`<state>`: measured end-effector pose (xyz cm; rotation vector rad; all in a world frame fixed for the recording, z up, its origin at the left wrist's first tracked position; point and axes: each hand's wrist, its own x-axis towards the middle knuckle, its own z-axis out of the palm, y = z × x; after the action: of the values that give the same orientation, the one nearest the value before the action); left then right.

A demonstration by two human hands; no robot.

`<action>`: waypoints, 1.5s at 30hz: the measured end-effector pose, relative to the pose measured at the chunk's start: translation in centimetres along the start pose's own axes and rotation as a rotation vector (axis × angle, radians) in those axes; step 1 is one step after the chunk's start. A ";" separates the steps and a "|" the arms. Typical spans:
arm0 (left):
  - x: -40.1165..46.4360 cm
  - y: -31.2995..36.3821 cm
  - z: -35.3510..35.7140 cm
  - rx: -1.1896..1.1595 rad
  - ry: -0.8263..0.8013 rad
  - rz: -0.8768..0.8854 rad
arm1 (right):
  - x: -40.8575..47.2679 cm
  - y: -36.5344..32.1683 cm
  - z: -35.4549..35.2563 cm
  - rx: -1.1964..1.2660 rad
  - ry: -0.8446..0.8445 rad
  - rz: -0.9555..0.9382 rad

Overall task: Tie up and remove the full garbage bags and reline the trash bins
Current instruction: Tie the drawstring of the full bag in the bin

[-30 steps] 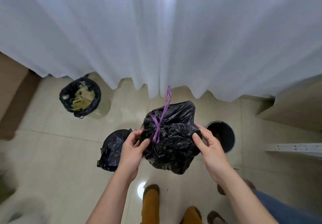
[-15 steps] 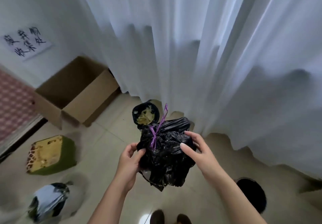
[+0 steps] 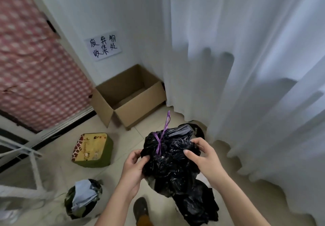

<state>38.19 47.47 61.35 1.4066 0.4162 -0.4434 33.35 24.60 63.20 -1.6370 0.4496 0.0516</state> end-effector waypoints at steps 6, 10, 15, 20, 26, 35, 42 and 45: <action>9.5 6.3 -6.3 0.007 -0.048 -0.041 | 8.2 -3.0 9.4 0.075 0.090 0.035; 15.1 12.0 -9.5 0.029 -0.046 -0.024 | 13.6 -6.5 14.6 0.093 0.113 0.025; 22.3 17.2 -11.0 0.015 -0.041 -0.025 | 20.7 -10.3 18.3 0.109 0.138 0.010; 30.0 21.9 -11.0 0.022 -0.028 -0.049 | 29.6 -13.2 20.8 0.123 0.147 0.000; 39.8 28.8 -10.5 0.056 0.144 -0.059 | 42.6 -17.4 23.9 0.044 0.058 -0.033; 52.5 36.6 -10.5 0.125 0.296 -0.047 | 58.0 -22.8 27.9 0.013 -0.008 -0.079; 63.2 40.3 -10.9 0.134 0.233 -0.142 | 67.8 -24.7 30.7 -0.030 0.056 -0.040; 68.5 42.1 -10.7 0.146 0.205 -0.169 | 72.8 -25.4 31.7 -0.051 0.077 -0.012</action>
<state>118.42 59.35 59.39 1.5716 0.6847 -0.4759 115.66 37.68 61.79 -1.6959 0.5008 -0.0088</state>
